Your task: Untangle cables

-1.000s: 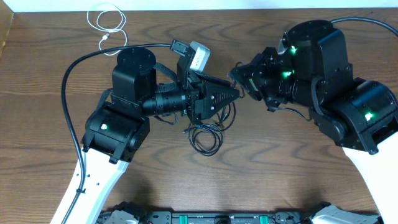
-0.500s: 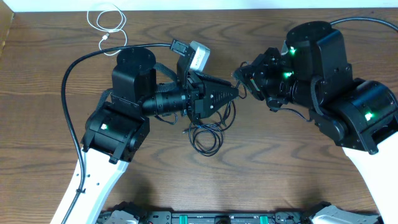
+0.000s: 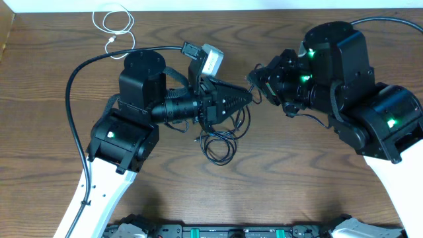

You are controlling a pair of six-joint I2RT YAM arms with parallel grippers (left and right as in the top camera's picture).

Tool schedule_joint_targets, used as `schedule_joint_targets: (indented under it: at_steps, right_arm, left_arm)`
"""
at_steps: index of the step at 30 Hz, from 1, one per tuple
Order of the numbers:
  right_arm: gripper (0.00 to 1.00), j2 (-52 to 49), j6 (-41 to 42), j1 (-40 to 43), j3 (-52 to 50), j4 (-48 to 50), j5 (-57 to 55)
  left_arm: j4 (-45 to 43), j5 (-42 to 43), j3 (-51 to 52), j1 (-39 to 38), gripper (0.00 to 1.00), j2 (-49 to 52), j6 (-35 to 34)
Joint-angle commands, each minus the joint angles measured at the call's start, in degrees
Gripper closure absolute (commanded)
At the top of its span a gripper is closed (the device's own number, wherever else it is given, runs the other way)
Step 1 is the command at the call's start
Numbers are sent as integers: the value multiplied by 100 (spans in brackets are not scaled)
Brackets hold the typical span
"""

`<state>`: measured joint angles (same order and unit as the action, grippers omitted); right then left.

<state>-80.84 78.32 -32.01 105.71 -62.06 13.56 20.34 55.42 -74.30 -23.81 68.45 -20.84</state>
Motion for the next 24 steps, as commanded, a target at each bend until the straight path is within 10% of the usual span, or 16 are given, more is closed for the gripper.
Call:
schedule_joint_targets:
  at_steps: [1,7,15,24]
  right_arm:
    - [98,-28,-83,-35,35,-4,55]
    - [95,-28,-146,-35,35,-4,55]
    - [5,15,-1888,9,35,201,50]
    - [1,745,-3602,1130,35,70,28]
  left_arm:
    - [-31,52,-57,-15,92,-9,57]
    - [-33,66,-57,-15,92,-9,42]
    - [-1021,46,-59,7,92,-55,-1182]
    - [-1574,-868,-74,131,92,-481,-1727]
